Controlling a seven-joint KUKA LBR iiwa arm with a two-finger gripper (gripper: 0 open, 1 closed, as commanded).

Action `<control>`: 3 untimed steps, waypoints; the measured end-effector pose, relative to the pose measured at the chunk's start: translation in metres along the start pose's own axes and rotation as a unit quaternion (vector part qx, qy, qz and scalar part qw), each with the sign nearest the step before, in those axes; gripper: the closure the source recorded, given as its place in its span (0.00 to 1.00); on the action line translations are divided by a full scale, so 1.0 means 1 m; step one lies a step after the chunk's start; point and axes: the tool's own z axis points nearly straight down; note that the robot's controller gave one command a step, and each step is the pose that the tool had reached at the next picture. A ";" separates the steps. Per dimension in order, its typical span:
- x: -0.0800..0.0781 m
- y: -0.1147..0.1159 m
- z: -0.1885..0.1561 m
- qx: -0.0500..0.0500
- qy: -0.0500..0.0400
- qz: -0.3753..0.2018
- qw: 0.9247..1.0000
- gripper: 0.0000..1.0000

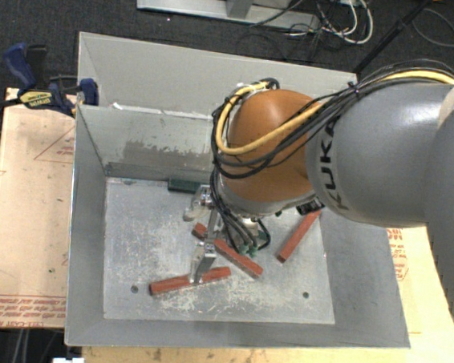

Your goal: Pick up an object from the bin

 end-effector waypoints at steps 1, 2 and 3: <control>0.032 0.011 0.092 0.001 0.004 -0.015 1.000 1.00; 0.032 0.011 0.092 0.001 0.004 -0.015 1.000 1.00; 0.019 0.007 -0.028 0.000 0.003 -0.041 0.999 1.00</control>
Offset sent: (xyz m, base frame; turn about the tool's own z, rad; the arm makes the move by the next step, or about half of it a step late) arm 0.0000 0.0000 0.0000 0.0000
